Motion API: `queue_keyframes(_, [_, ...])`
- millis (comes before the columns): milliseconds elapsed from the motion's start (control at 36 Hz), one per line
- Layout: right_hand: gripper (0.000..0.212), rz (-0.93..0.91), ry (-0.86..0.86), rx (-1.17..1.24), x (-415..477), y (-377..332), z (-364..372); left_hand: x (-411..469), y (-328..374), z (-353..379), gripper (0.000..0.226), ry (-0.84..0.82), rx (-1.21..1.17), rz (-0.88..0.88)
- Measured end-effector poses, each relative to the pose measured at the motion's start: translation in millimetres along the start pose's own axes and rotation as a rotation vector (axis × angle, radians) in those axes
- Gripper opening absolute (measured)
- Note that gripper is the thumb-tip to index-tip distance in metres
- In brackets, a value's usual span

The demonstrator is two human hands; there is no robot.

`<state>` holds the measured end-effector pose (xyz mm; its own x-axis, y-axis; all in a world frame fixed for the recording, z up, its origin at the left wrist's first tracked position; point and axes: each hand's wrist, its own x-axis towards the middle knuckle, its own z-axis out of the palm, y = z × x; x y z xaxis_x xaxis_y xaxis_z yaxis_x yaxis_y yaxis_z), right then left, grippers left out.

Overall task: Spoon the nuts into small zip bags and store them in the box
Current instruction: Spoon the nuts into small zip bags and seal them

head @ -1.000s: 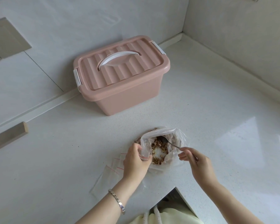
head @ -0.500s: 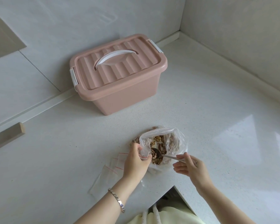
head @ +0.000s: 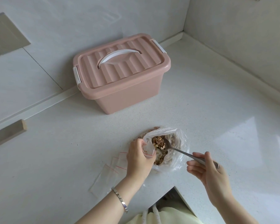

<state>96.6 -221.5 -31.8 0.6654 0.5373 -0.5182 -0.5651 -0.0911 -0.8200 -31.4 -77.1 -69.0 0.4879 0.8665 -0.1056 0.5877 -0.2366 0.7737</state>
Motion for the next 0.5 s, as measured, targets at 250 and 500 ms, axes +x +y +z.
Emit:
queue_keyframes(250, [0.076, -0.29, -0.002, -0.156, -22, -11, 27, 2, 7, 0, 0.038, -0.061, -0.072, -0.077])
queue_keyframes(500, [0.047, -0.515, -0.069, -0.429, -34, -7, 30, 3, 8, 1, 0.04, -0.061, -0.107, -0.08])
